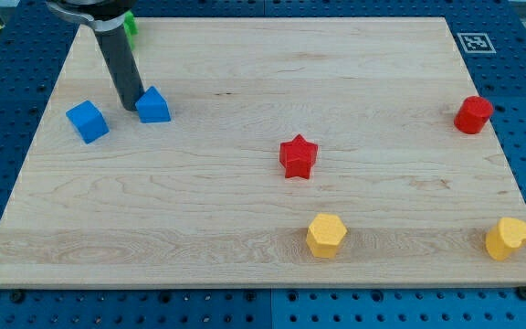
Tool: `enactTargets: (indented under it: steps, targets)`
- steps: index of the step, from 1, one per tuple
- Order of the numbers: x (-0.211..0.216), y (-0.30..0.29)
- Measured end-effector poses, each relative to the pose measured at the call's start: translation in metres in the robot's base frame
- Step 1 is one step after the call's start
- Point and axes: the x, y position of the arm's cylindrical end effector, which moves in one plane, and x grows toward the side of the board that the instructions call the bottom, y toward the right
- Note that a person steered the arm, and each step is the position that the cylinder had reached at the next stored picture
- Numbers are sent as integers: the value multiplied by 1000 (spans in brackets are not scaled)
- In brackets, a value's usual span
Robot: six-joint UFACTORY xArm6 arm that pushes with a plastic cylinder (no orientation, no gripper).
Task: Push the blue triangle to top center
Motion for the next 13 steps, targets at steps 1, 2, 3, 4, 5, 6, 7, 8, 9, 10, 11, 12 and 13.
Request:
enactTargets:
  steps: [1,2,3,4,5,6,7,8,9,10,11,12,13]
  targets:
    - [3,1]
    - [12,9]
    - [14,29]
    - [36,48]
    - [67,68]
    - [69,98]
    - [59,120]
    - [49,120]
    - [50,101]
    - [44,94]
    - [27,94]
    - [-2,94]
    - [-38,101]
